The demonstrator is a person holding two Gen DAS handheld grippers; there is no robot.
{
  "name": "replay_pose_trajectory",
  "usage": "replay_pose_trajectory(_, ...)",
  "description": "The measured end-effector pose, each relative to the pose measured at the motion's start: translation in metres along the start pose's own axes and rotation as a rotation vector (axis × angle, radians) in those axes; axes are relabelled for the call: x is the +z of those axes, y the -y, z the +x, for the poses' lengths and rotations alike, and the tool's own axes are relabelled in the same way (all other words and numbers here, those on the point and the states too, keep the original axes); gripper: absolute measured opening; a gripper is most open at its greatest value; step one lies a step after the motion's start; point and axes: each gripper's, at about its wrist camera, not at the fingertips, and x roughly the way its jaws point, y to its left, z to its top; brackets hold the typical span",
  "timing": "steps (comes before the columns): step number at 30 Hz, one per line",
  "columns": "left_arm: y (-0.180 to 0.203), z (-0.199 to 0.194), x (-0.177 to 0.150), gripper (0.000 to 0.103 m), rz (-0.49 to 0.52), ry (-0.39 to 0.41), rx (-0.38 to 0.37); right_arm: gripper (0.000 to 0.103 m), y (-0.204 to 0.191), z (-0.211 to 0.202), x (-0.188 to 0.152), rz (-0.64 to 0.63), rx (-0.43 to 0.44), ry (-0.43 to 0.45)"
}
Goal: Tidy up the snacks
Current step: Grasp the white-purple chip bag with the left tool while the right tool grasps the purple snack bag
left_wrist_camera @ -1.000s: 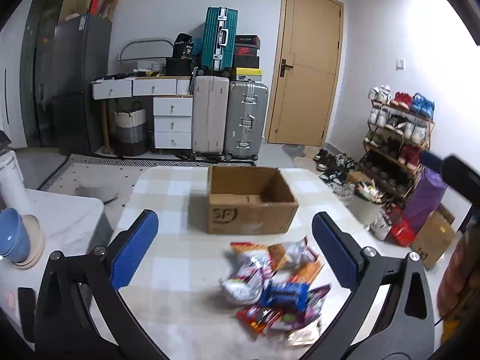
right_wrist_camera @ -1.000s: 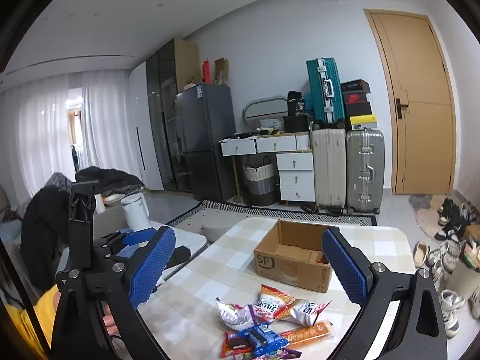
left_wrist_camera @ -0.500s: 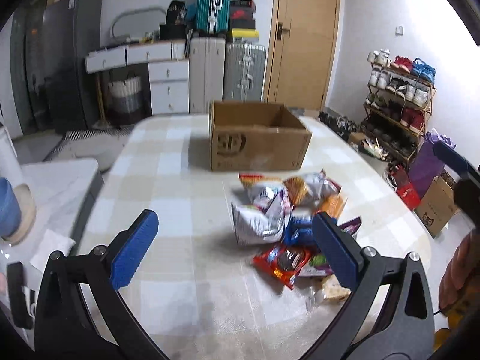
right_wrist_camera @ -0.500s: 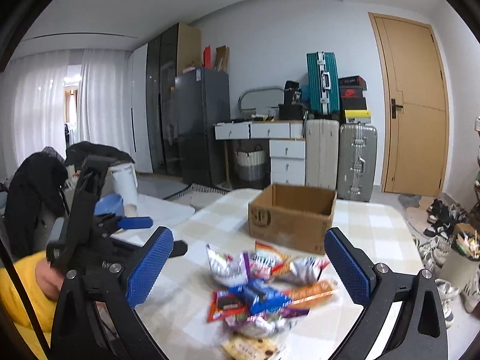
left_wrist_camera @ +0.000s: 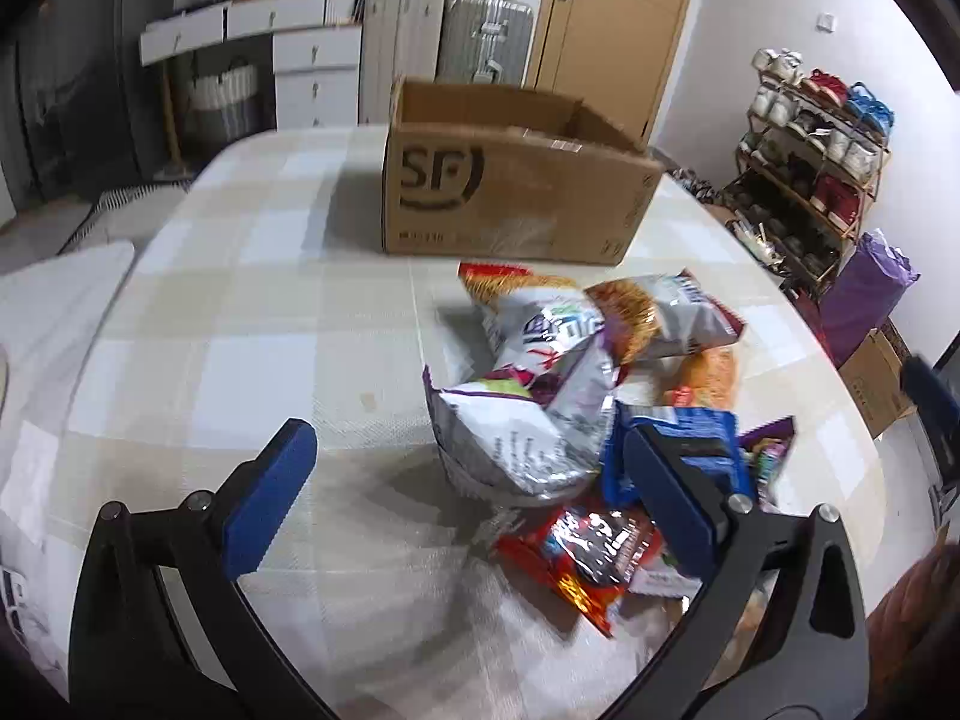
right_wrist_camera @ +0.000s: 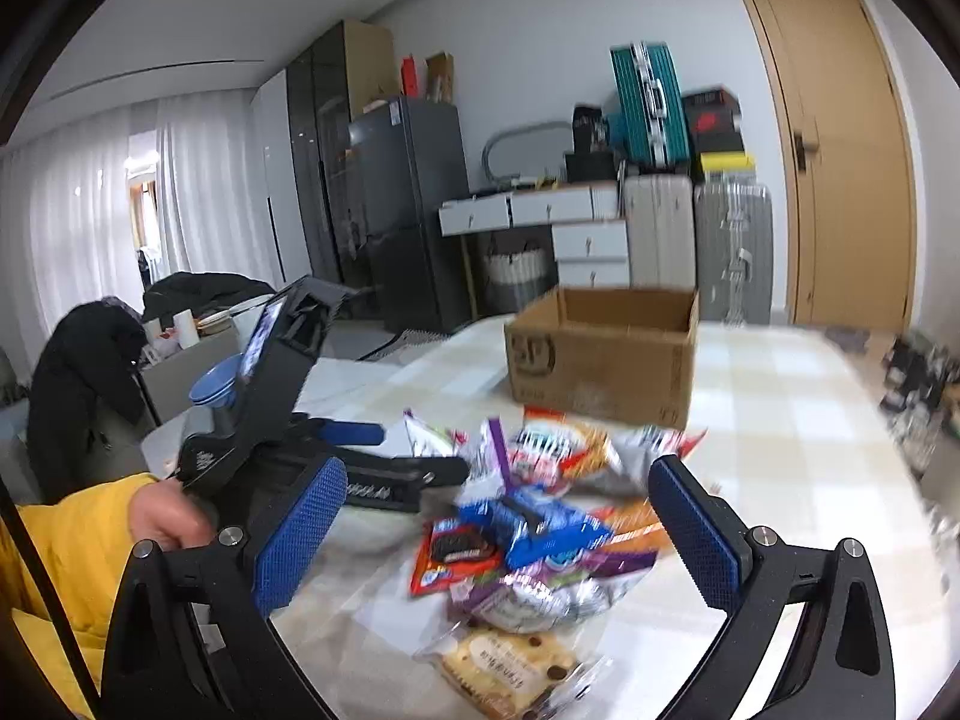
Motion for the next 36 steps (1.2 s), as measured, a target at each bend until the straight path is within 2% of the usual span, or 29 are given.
replay_pose_trajectory(7,-0.003,0.027,0.009,0.102,-0.034,-0.005,-0.046,0.102,0.012,0.024,-0.017,0.044,0.033,-0.058)
replay_pose_trajectory(9,-0.004,0.033,0.010,0.094,-0.039,-0.012,-0.078,0.102,0.017,0.030,-0.021,0.064,0.041,-0.074)
replay_pose_trajectory(11,-0.003,0.042,0.010,0.071,-0.043,-0.027,-0.127,0.102,0.022,0.034,-0.024,0.084,0.047,-0.086)
replay_pose_trajectory(12,-0.004,0.041,0.009,0.065,-0.041,-0.036,-0.133,0.102,0.024,0.037,-0.025,0.095,0.046,-0.093)
replay_pose_trajectory(13,-0.003,0.045,0.008,0.054,-0.037,-0.051,-0.137,0.102,0.025,0.039,-0.026,0.103,0.044,-0.099)
replay_pose_trajectory(15,-0.003,0.049,0.006,0.053,-0.039,-0.063,-0.152,0.102,0.030,0.044,-0.028,0.123,0.040,-0.117)
replay_pose_trajectory(16,-0.004,0.050,0.005,0.048,-0.044,-0.058,-0.156,0.102,0.031,0.044,-0.028,0.129,0.035,-0.120)
replay_pose_trajectory(20,-0.010,0.053,0.006,0.040,-0.061,-0.056,-0.155,0.102,0.037,0.050,-0.031,0.149,0.003,-0.152)
replay_pose_trajectory(26,-0.017,0.044,0.006,0.039,-0.084,-0.028,-0.152,0.102,0.040,0.056,-0.040,0.170,-0.037,-0.197)
replay_pose_trajectory(30,-0.018,0.031,0.003,0.039,-0.083,-0.004,-0.160,0.102,0.041,0.067,-0.046,0.189,-0.081,-0.261)
replay_pose_trajectory(34,-0.025,0.007,-0.004,0.039,-0.086,0.018,-0.172,0.102,0.050,0.079,-0.051,0.285,-0.030,-0.307)
replay_pose_trajectory(36,-0.029,0.000,-0.006,0.039,-0.090,0.029,-0.172,0.094,0.056,0.086,-0.053,0.348,0.000,-0.331)
